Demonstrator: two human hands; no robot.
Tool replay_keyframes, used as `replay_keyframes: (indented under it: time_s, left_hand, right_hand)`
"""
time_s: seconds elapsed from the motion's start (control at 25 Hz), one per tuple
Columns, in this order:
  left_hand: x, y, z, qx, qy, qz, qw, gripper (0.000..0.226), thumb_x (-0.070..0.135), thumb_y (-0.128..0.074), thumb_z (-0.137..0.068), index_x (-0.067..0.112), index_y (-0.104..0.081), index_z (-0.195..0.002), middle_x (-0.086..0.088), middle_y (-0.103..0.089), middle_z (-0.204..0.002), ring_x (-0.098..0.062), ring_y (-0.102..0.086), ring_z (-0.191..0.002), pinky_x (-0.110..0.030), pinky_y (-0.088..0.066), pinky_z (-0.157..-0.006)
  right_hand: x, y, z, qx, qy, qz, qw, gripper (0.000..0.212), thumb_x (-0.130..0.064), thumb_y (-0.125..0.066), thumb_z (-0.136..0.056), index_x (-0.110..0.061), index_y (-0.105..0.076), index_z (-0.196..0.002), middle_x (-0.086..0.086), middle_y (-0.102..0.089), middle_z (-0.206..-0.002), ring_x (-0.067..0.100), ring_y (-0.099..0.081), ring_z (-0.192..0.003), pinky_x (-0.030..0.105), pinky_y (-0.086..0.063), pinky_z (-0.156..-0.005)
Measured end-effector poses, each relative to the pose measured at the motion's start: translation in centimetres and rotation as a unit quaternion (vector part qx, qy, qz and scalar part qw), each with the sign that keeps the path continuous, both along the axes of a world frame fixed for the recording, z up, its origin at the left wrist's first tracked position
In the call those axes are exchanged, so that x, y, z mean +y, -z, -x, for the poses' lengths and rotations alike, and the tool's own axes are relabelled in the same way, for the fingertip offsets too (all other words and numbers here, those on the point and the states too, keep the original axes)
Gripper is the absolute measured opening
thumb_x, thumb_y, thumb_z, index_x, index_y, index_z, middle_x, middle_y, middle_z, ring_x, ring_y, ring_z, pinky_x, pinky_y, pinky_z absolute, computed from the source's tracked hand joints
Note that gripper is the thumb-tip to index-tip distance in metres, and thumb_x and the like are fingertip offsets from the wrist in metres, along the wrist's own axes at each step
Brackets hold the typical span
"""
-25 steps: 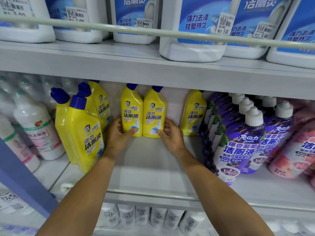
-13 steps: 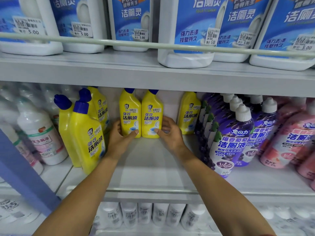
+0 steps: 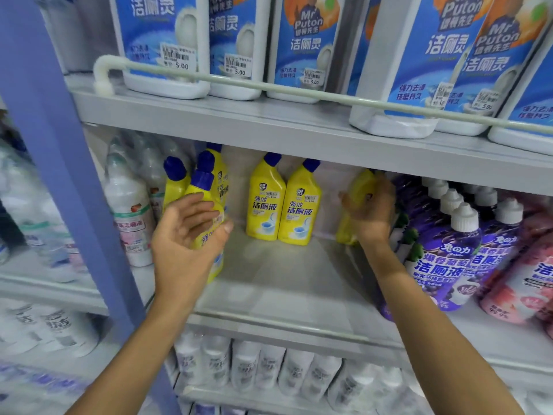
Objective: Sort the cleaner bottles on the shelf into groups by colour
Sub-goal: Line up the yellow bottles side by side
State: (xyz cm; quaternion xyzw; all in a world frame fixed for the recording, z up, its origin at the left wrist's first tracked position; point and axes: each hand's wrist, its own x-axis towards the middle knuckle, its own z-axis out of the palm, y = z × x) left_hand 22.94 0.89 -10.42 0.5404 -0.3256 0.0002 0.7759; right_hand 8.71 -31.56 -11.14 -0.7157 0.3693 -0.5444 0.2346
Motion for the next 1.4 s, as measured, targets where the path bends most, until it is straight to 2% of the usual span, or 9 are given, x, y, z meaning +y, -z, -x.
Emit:
replay_keyframes:
  time_s: [0.2, 0.28, 0.4, 0.56, 0.68, 0.88, 1.08, 1.24, 1.4]
  left_hand:
    - [0.3, 1.2, -1.2, -0.038, -0.215, -0.067, 0.973, 0.048, 0.019, -0.083, -0.075, 0.021, -0.06, -0.118, 0.0, -0.062, -0.111, -0.023, -0.062, -0.102, -0.05, -0.053, -0.089]
    - [0.1, 1.9, -1.7, -0.048, -0.234, -0.117, 0.964, 0.055, 0.023, -0.084, -0.071, 0.024, -0.056, -0.119, 0.001, -0.06, -0.112, -0.025, -0.06, -0.104, -0.052, -0.052, -0.089]
    - [-0.2, 2.5, -2.2, -0.059, -0.223, -0.155, 0.961, 0.06, 0.021, -0.086, -0.071, 0.024, -0.054, -0.121, -0.002, -0.061, -0.113, -0.025, -0.062, -0.102, -0.051, -0.053, -0.089]
    - [-0.4, 2.5, -2.6, -0.046, -0.202, -0.193, 0.959, 0.043, 0.026, -0.085, -0.075, 0.02, -0.063, -0.112, 0.001, -0.069, -0.096, -0.021, -0.067, -0.085, -0.046, -0.057, -0.079]
    - [-0.5, 2.4, -1.9, -0.046, -0.174, -0.192, 0.965, 0.044, 0.024, -0.083, -0.08, 0.019, -0.061, -0.117, 0.003, -0.069, -0.099, -0.021, -0.068, -0.088, -0.038, -0.056, -0.081]
    - [-1.7, 2.8, -3.1, -0.058, -0.12, -0.212, 0.968, 0.042, 0.027, -0.083, -0.082, 0.026, -0.059, -0.116, 0.007, -0.071, -0.094, -0.018, -0.071, -0.086, -0.043, -0.059, -0.079]
    - [-4.4, 2.7, -2.6, -0.064, -0.005, -0.19, 0.98, 0.037, 0.008, -0.076, -0.088, 0.008, -0.059, -0.121, 0.009, -0.07, -0.097, 0.006, -0.067, -0.082, -0.015, -0.054, -0.071]
    - [-6.7, 2.6, -3.9, -0.055, 0.103, -0.211, 0.971, 0.042, 0.029, -0.079, -0.08, 0.015, -0.059, -0.115, 0.003, -0.075, -0.106, -0.011, -0.073, -0.094, -0.024, -0.058, -0.077]
    - [-7.4, 4.3, -3.7, -0.056, 0.098, -0.264, 0.958, 0.044, 0.021, -0.088, -0.077, 0.018, -0.061, -0.113, 0.005, -0.073, -0.103, -0.006, -0.072, -0.089, -0.016, -0.056, -0.068]
  right_hand:
    - [-2.2, -0.2, -0.1, 0.044, 0.088, -0.046, 0.994, 0.079, -0.025, -0.088, -0.069, 0.002, -0.051, -0.132, 0.024, -0.052, -0.134, 0.038, -0.051, -0.124, 0.041, -0.043, -0.102]
    - [-2.4, 0.2, -0.2, 0.074, 0.088, -0.057, 0.992, 0.083, -0.024, -0.089, -0.07, -0.001, -0.048, -0.139, 0.022, -0.052, -0.138, 0.038, -0.052, -0.127, 0.044, -0.045, -0.105]
    - [-2.7, 0.2, -0.3, 0.119, 0.101, -0.044, 0.987, 0.081, -0.023, -0.085, -0.076, 0.0, -0.045, -0.143, 0.024, -0.05, -0.142, 0.039, -0.049, -0.132, 0.046, -0.041, -0.11]
    - [-2.4, -0.6, -0.4, 0.156, 0.106, -0.014, 0.982, 0.077, -0.032, -0.088, -0.071, -0.001, -0.052, -0.132, 0.024, -0.054, -0.13, 0.041, -0.052, -0.119, 0.043, -0.041, -0.097]
    - [-1.5, -0.6, -0.6, 0.152, 0.076, -0.028, 0.985, 0.077, -0.036, -0.09, -0.07, -0.006, -0.053, -0.13, 0.021, -0.056, -0.127, 0.039, -0.053, -0.117, 0.041, -0.042, -0.091]
    - [-0.1, -0.8, 1.5, 0.159, 0.016, -0.051, 0.986, 0.058, -0.043, -0.085, -0.077, -0.018, -0.058, -0.122, 0.007, -0.071, -0.111, 0.033, -0.067, -0.103, 0.037, -0.052, -0.082]
    - [4.2, -0.3, 2.6, 0.092, -0.123, -0.06, 0.986, 0.048, -0.036, -0.09, -0.074, -0.025, -0.064, -0.113, -0.007, -0.073, -0.1, 0.016, -0.07, -0.091, 0.039, -0.059, -0.083]
    - [7.0, 0.5, 2.0, 0.066, -0.212, -0.103, 0.97, 0.055, -0.043, -0.092, -0.07, -0.025, -0.065, -0.114, -0.008, -0.076, -0.101, 0.008, -0.073, -0.093, 0.032, -0.06, -0.083]
    - [8.6, 2.9, 2.3, 0.029, -0.236, -0.159, 0.958, 0.053, -0.017, -0.09, -0.075, -0.015, -0.06, -0.118, -0.009, -0.074, -0.1, -0.004, -0.071, -0.089, 0.016, -0.056, -0.076]
